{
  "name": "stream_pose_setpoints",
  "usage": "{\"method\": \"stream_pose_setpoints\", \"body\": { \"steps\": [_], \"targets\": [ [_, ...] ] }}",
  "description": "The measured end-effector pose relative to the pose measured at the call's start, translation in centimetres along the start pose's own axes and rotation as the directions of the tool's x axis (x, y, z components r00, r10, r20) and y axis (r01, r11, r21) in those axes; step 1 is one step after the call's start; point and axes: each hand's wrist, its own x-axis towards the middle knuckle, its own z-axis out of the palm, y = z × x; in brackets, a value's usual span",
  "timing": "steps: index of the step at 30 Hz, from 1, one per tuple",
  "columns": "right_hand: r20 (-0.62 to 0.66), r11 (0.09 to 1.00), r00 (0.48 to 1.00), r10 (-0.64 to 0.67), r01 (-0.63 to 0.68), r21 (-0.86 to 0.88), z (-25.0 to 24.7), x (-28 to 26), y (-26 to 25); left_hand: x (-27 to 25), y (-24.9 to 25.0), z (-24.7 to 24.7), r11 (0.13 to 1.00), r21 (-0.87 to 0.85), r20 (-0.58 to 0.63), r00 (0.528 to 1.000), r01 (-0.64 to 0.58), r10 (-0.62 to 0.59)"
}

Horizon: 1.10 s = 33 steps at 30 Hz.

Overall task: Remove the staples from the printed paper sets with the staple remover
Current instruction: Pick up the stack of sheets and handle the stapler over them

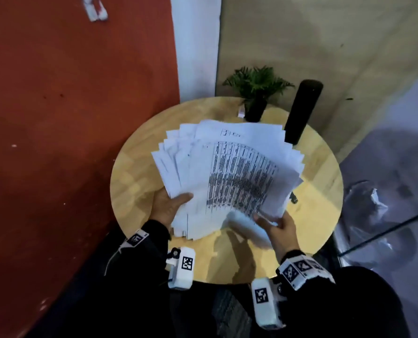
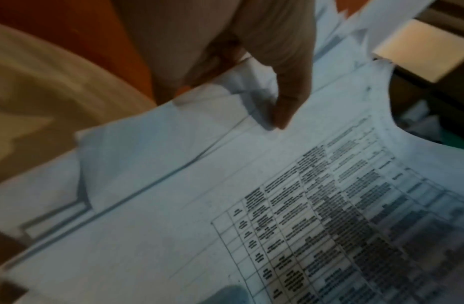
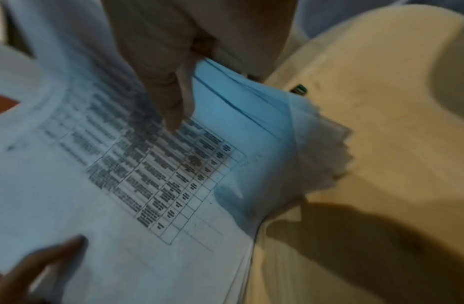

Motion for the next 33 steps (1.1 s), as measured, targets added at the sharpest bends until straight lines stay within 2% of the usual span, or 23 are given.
{"method": "stream_pose_setpoints", "body": {
  "steps": [3,9,15,18,22,26,30,33],
  "targets": [
    [-0.009,0.999,0.999,0.036,-0.036,0.025,0.3,-0.4,0.1,-0.3,0.0,-0.8,0.999,-0.019,0.007,0.999,0.038,-0.038],
    [0.017,0.994,0.999,0.028,-0.03,0.104,0.2,0.8,-1.8,0.0,1.6,-0.4,0.999,0.053,0.118,0.993,0.011,-0.018],
    [-0.066,0.986,0.996,-0.066,0.075,0.151,-0.4,1.7,-3.3,0.3,1.9,-0.6,0.998,0.005,0.083,0.995,-0.055,0.054],
    [-0.058,0.988,0.998,-0.022,0.031,0.15,-0.7,2.2,-2.2,0.3,1.5,-0.3,0.997,0.013,0.062,0.996,-0.071,0.07],
    [0.05,0.994,0.997,0.059,-0.063,0.084,-1.1,1.3,-1.8,-0.4,0.5,-0.5,0.996,0.087,0.094,0.995,-0.026,0.018],
    [0.14,0.985,0.988,-0.057,0.033,0.169,-2.0,0.7,-4.1,-0.3,1.1,-1.2,0.999,0.028,0.091,0.996,-0.023,0.02],
    [0.286,0.97,0.937,-0.2,0.148,0.192,-2.7,0.3,-6.8,-1.1,3.1,-1.5,0.992,-0.112,0.301,0.949,-0.061,0.093],
    [0.374,0.973,0.904,-0.208,0.153,0.171,-2.1,-0.2,-7.7,-1.8,4.6,-0.8,0.98,-0.192,0.398,0.909,-0.053,0.127]
  ]
}}
